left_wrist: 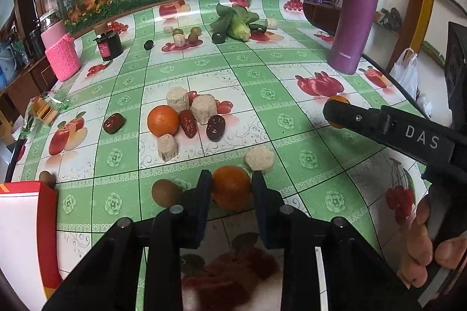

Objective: Organize fruits
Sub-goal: 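Grasp an orange with the left gripper while the right gripper grasps another orange, then carry both oranges into the red-rimmed white tray and open both grippers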

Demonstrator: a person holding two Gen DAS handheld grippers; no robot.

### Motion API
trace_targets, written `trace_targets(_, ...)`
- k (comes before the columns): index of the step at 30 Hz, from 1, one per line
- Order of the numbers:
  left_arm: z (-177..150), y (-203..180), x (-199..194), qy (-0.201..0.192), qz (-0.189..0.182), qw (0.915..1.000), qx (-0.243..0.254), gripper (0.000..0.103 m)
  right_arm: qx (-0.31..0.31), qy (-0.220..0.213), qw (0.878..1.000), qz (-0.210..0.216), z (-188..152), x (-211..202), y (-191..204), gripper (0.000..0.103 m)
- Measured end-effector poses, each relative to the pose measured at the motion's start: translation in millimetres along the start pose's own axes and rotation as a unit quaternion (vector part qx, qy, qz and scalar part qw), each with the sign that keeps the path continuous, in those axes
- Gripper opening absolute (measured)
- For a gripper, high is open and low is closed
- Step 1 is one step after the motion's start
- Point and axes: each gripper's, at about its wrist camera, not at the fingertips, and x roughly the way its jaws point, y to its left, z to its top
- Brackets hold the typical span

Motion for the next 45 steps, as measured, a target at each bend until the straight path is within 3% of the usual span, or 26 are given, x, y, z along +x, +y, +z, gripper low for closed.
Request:
trace_targets(5, -13, 6, -19, -0.008, -0.012, 0.9999, -0.009, 0.026, -0.019, -0.018, 0.999, -0.02, -2, -4, 4, 0.033)
trace_targets(10, -31, 28, -81, -0.055, 0.0, 0.9984, -0.013, 0.026, -0.042, -0.049, 0.998, -0.021, -3, -16, 13, 0.033)
trace_targets(12, -43, 46, -110, -0.077, 0.023, 0.9963, -0.029, 0.026, -0.048, -0.048, 0.998, -0.012, -9, -18, 22, 0.033)
trace_targets(15, -67, 86, -147, -0.095, 0.074, 0.9903, -0.069, 0.026, -0.074, -0.03, 0.996, 0.036, -28, -18, 57, 0.033)
trace_targets(19, -106, 150, -175, -0.092, 0.177, 0.9711, -0.131, 0.026, -0.152, 0.018, 0.982, 0.111, -74, -8, 141, 0.033)
trace_targets(23, -136, 201, -183, -0.077, 0.23, 0.9525, -0.184, 0.026, -0.224, 0.083, 0.954, 0.184, -124, 3, 226, 0.033)
trace_targets(25, -146, 221, -181, -0.069, 0.248, 0.9459, -0.198, 0.026, -0.247, 0.105, 0.942, 0.2, -144, 10, 258, 0.033)
trace_targets(31, -156, 247, -166, -0.037, 0.245, 0.9436, -0.22, 0.027, -0.3, 0.168, 0.915, 0.211, -198, 37, 321, 0.033)
trace_targets(36, -166, 258, -160, -0.02, 0.237, 0.9439, -0.229, 0.027, -0.314, 0.191, 0.91, 0.19, -215, 57, 333, 0.033)
trace_targets(42, -167, 253, -162, -0.017, 0.255, 0.9427, -0.215, 0.029, -0.313, 0.205, 0.909, 0.184, -213, 65, 332, 0.033)
trace_targets(45, -168, 250, -168, -0.021, 0.274, 0.9373, -0.214, 0.045, -0.312, 0.213, 0.906, 0.191, -210, 60, 329, 0.04)
